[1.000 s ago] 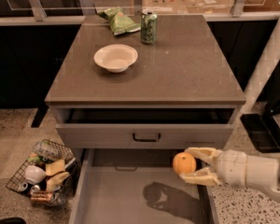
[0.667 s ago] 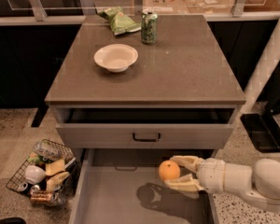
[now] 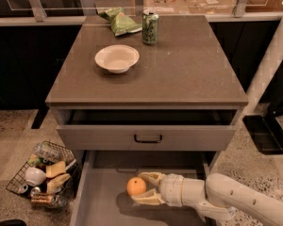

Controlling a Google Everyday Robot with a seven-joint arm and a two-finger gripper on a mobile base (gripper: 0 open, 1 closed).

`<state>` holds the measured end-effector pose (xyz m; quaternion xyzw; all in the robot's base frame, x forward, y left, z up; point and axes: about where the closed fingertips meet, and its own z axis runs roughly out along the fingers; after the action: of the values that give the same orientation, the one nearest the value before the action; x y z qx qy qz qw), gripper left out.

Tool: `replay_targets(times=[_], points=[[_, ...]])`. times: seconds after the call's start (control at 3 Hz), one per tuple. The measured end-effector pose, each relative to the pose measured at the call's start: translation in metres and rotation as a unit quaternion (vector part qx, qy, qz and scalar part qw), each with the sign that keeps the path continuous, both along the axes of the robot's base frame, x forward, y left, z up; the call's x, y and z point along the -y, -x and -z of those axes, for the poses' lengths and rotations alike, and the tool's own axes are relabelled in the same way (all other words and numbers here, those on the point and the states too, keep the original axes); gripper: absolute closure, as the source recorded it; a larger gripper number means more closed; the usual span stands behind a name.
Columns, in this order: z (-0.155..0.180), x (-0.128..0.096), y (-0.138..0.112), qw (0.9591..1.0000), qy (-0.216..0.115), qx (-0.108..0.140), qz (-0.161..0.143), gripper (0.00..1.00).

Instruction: Place orange into middle drawer

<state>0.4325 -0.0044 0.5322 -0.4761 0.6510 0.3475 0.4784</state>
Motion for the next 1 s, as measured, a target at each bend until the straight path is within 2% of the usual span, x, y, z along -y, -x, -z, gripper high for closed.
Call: replay_targets(times=[0.33, 0.67, 1.0], points=[[0.001, -0.001, -0.001, 1.0, 0.0, 0.0, 0.0, 1.0], [0.03, -0.012, -0.015, 0.9999, 0.013, -0.008, -0.002, 1.0], [0.067, -0.019, -0.024, 0.9999, 0.014, -0.004, -0.007, 1.0]])
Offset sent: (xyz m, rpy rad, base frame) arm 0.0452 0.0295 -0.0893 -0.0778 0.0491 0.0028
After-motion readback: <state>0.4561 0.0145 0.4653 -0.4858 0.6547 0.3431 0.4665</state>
